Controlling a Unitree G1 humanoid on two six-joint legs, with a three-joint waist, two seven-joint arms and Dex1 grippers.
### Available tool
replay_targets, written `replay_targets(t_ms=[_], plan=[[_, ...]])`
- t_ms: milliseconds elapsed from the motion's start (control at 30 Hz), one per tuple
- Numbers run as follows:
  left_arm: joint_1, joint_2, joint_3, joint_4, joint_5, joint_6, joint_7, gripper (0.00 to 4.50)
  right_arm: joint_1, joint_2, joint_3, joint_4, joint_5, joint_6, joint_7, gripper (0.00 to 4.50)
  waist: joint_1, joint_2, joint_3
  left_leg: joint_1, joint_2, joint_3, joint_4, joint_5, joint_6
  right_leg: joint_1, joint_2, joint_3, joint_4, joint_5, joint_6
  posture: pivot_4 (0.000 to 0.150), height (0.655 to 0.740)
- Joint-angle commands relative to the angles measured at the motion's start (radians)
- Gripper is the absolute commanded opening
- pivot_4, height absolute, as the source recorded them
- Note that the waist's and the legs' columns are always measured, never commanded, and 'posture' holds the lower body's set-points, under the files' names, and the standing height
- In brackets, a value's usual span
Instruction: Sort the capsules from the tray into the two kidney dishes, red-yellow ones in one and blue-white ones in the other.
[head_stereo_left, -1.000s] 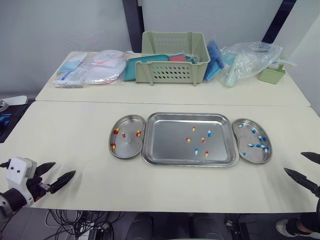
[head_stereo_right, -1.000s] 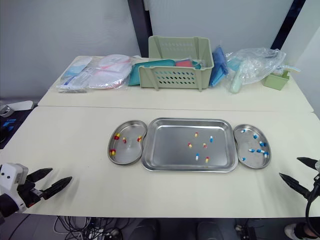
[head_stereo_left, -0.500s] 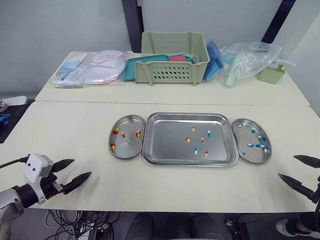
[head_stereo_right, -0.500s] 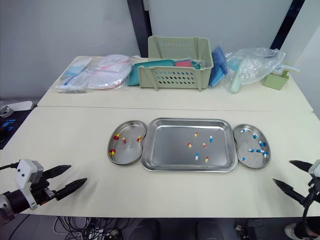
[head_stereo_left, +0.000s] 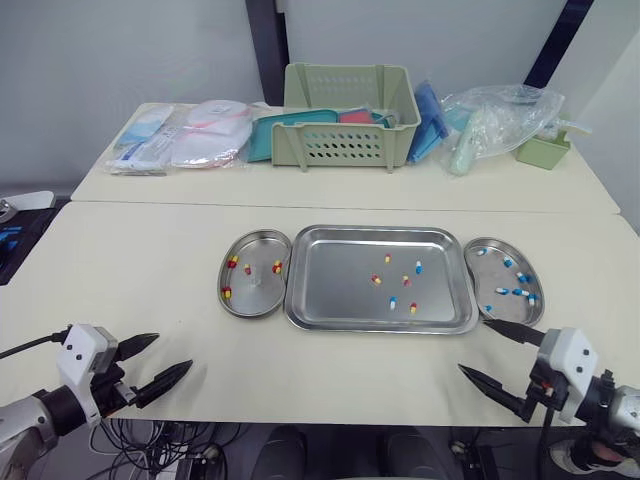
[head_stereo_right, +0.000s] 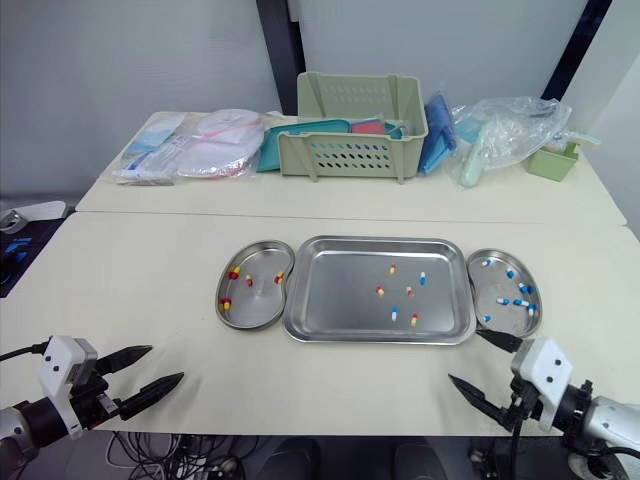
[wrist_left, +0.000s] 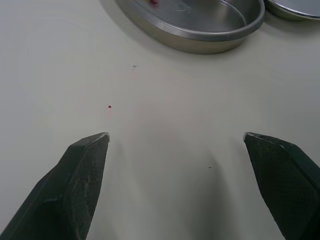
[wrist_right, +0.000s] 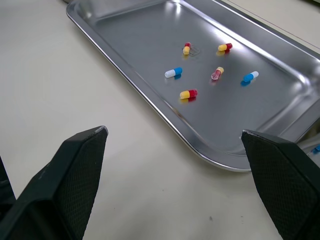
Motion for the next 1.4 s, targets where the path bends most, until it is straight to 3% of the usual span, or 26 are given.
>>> replay_targets(t_ms=[33, 167, 400, 567, 700, 867, 1167, 1400], plan=[[0.02, 0.01, 0.037, -0.046, -0.026, -0.026, -0.024, 4.47, -0.015, -0.006, 0.005, 0.011, -0.002, -0.032, -0.001, 4.5, 0.0, 0.0, 0.0, 0.0, 0.0, 0.0, 0.0, 0.0, 0.0, 0.0, 0.0, 0.0, 0.0, 0.0, 0.0, 0.15, 0.74], [0.001, 0.05, -0.011, -0.167, -0.072, 0.012, -0.068, 4.47, -0.024, 0.001, 0.039, 0.019, -0.004, -0.039, -0.002, 4.5, 0.0, -0.001, 0.0, 0.0, 0.0, 0.0, 0.0, 0.0, 0.0, 0.0, 0.0, 0.0, 0.0, 0.0, 0.0, 0.15, 0.74], [-0.217, 0.108, -0.236, -0.281, -0.08, 0.135, -0.03, 4.47, -0.031, 0.023, 0.109, 0.0, -0.019, -0.029, -0.04, 4.5, 0.002, 0.0, 0.0, 0.0, 0.0, -0.001, 0.0, 0.0, 0.0, 0.001, 0.0, 0.0, 0.0, 0.0, 0.0, 0.15, 0.74], [-0.452, 0.005, -0.437, -0.27, -0.034, 0.228, 0.122, 4.47, -0.033, 0.051, 0.142, 0.02, -0.034, -0.054, -0.071, 4.5, 0.002, 0.0, -0.001, 0.0, 0.0, -0.001, 0.001, 0.0, 0.0, 0.001, 0.0, -0.001, 0.001, 0.0, 0.0, 0.15, 0.74], [-0.674, -0.162, -0.64, -0.195, 0.058, 0.302, 0.264, 4.47, -0.012, 0.082, 0.162, 0.066, -0.057, -0.112, -0.082, 4.5, 0.003, 0.0, -0.001, 0.0, -0.001, -0.001, 0.001, 0.0, 0.0, 0.001, 0.0, -0.001, 0.001, 0.0, 0.0, 0.15, 0.74], [-0.854, -0.304, -0.765, -0.069, 0.158, 0.356, 0.383, 4.47, -0.003, 0.108, 0.183, 0.116, -0.08, -0.169, -0.099, 4.5, -0.001, 0.0, -0.001, -0.001, -0.001, -0.001, 0.002, 0.0, 0.0, 0.0, 0.0, -0.001, 0.001, 0.0, 0.0, 0.15, 0.74], [-0.971, -0.421, -0.846, 0.08, 0.257, 0.387, 0.459, 4.47, 0.015, 0.141, 0.197, 0.147, -0.089, -0.235, -0.13, 4.5, 0.0, 0.0, -0.001, -0.001, -0.001, -0.001, 0.002, 0.0, 0.0, 0.0, 0.0, 0.0, 0.001, 0.0, 0.0, 0.15, 0.74], [-1.005, -0.502, -0.902, 0.232, 0.344, 0.3, 0.49, 4.47, 0.016, 0.168, 0.219, 0.151, -0.101, -0.252, -0.161, 4.5, 0.002, 0.0, -0.001, -0.001, -0.002, -0.001, 0.002, 0.0, 0.0, 0.0, 0.0, -0.001, 0.001, 0.0, 0.0, 0.15, 0.74]])
